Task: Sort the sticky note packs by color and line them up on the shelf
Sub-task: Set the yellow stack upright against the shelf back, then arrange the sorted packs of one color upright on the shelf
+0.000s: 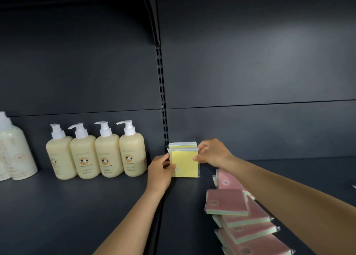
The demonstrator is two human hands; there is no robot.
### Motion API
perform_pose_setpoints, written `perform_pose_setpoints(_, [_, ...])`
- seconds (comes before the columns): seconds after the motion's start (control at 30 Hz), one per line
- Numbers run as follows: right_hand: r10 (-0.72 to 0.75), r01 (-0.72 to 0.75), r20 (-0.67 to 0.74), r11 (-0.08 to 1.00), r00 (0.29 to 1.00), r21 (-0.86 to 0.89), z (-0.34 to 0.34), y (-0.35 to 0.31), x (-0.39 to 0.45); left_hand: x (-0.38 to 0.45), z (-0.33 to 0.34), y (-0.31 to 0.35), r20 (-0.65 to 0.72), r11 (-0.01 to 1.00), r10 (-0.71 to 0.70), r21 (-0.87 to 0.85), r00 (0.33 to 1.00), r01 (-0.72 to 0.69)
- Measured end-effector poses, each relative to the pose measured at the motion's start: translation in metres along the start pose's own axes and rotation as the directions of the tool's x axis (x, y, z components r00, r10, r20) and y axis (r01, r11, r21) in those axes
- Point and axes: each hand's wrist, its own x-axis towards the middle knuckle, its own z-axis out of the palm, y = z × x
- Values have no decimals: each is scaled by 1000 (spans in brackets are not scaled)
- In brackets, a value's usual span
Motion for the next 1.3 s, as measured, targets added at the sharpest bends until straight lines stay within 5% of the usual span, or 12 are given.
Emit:
perform_pose_setpoints(0.6, [-60,57,-30,994,998,-95,-5,2,7,10,9,-9,-22,994,53,95,998,-50])
perform_pose_setpoints(0.97, [151,-139,-164,987,975,81,-88,91,-69,-9,8,29,-177,981,159,137,971,-136])
perform_pose_setpoints(1.1, [175,-150,-119,969,977,195,-86,112,-71,-22,26,56,78,999,-20,36,997,17])
perform_pose_setpoints(1.3, [144,-143,1,984,990,106,-78,112,-62,-24,67,69,340,967,-237,-8,910,255])
